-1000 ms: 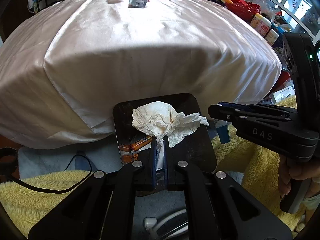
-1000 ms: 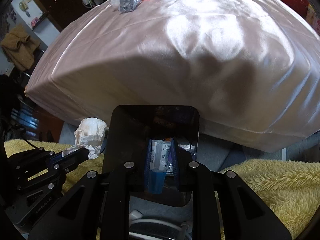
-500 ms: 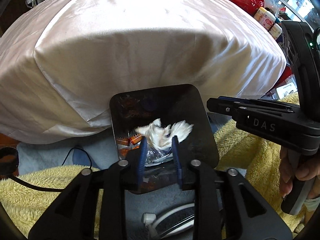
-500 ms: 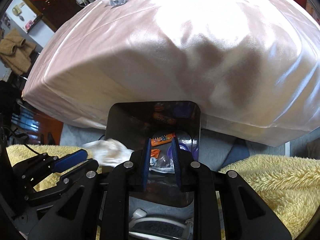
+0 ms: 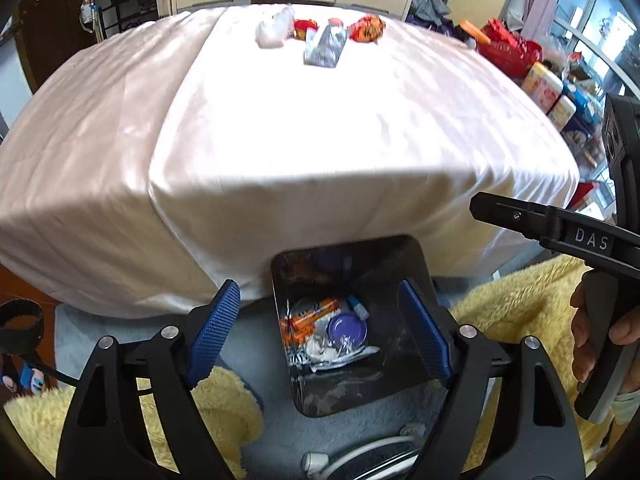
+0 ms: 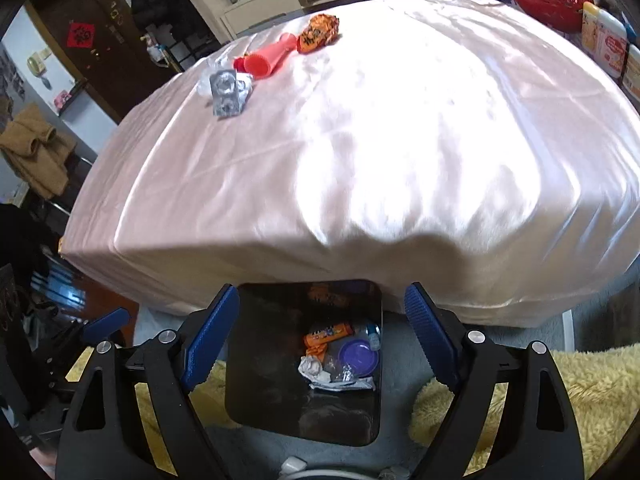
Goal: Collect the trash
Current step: 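Open both tools to drop the tissue and blue tube into the bin, then grasp the silver blister pack with the left tool while the right tool grasps the orange candy wrapper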
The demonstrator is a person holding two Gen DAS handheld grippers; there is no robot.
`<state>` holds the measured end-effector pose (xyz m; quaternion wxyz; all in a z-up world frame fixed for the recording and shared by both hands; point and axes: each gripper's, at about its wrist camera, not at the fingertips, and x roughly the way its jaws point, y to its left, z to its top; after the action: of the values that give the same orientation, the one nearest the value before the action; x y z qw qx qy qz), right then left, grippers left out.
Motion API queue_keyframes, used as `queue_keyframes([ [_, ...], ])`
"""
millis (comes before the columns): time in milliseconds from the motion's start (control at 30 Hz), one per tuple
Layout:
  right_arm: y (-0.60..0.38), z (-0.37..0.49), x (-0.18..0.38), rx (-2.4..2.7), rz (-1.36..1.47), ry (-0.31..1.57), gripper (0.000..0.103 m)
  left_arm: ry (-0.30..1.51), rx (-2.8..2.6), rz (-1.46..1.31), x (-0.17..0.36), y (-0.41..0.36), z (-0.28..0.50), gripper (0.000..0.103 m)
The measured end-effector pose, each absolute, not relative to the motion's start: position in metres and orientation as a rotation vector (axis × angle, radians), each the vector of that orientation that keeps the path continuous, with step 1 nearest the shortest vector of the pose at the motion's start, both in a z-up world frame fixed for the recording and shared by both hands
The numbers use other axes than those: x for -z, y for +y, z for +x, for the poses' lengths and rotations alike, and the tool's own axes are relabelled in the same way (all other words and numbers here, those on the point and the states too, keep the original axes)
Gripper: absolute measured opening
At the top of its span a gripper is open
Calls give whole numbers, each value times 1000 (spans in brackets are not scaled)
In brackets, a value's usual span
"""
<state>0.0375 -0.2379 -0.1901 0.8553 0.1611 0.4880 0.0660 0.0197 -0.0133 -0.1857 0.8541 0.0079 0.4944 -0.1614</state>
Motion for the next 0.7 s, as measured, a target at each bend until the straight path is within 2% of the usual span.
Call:
queue_keyframes([
  [267,-257,80,153,-95,323,956,90,1002,334,9,159,-19,54,79],
  [700,-269,163,134,-43,261,910,90,967,349,-22,136,-42,136,79],
])
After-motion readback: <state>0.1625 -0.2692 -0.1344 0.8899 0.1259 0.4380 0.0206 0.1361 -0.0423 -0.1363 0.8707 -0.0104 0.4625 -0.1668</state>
